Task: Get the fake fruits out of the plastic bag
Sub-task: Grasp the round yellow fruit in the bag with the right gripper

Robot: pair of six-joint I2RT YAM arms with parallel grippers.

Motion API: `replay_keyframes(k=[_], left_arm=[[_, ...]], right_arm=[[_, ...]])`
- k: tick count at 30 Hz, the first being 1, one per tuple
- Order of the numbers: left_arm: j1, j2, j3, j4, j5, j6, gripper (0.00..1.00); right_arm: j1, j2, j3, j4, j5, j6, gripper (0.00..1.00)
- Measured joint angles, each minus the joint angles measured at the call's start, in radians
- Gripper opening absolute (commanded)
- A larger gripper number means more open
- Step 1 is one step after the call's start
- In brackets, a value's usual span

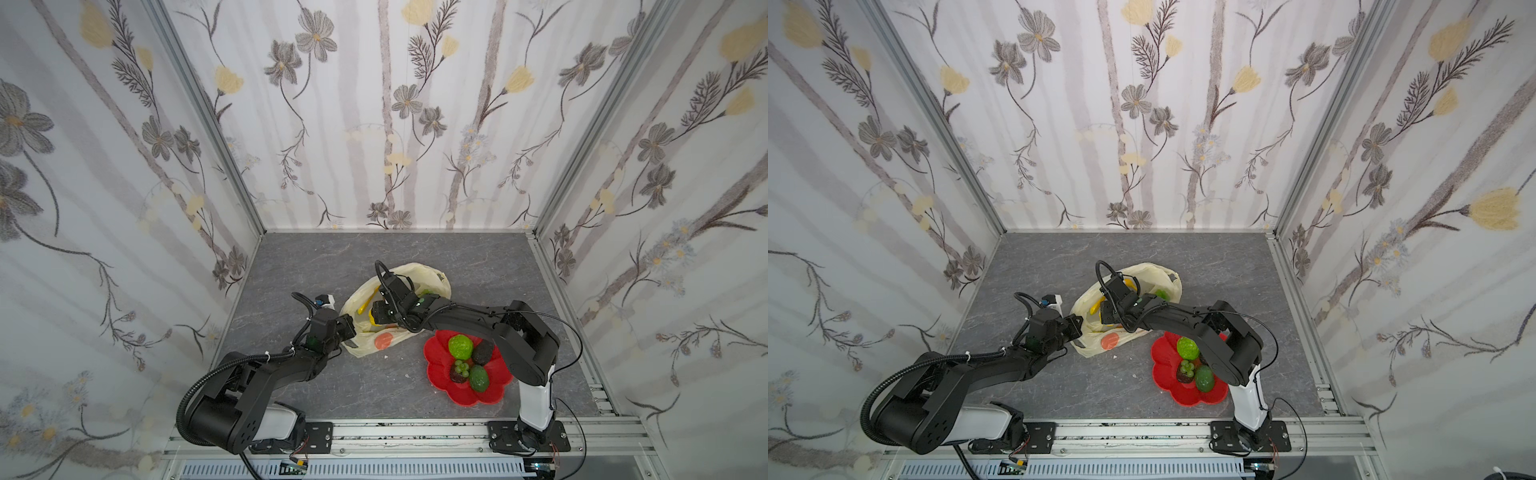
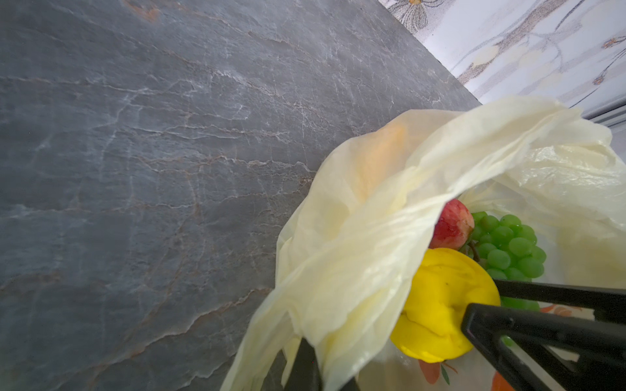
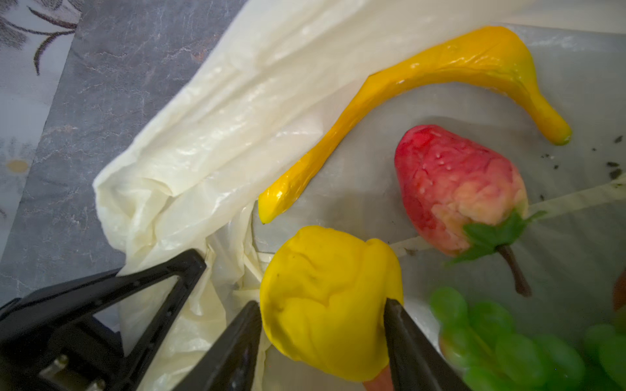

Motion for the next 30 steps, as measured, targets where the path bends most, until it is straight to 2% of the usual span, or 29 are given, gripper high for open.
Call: replay_keyframes(k=[12, 17, 23, 30], left_arm=[[0.0, 0.007, 0.003, 0.0, 0.006, 0.0, 0.0], [0.0, 0.014, 0.006, 0.0, 0.007, 0.0, 0.0], [0.0, 0.016, 0.009, 0.0, 0.01, 0.0, 0.0], [0.0, 0.012, 0.009, 0.0, 0.018, 0.0, 0.0]], right_arm=[[0.061, -0.05, 0.038, -0.113, 0.186, 0.001, 0.62], [0.096, -0.051, 0.061, -0.144, 0.187, 0.001, 0.59], [0.098, 0.027, 0.142, -0.198, 0.187, 0.0, 0.61], [0.099, 0.106, 0.243, -0.267, 0.227, -0.008, 0.68]])
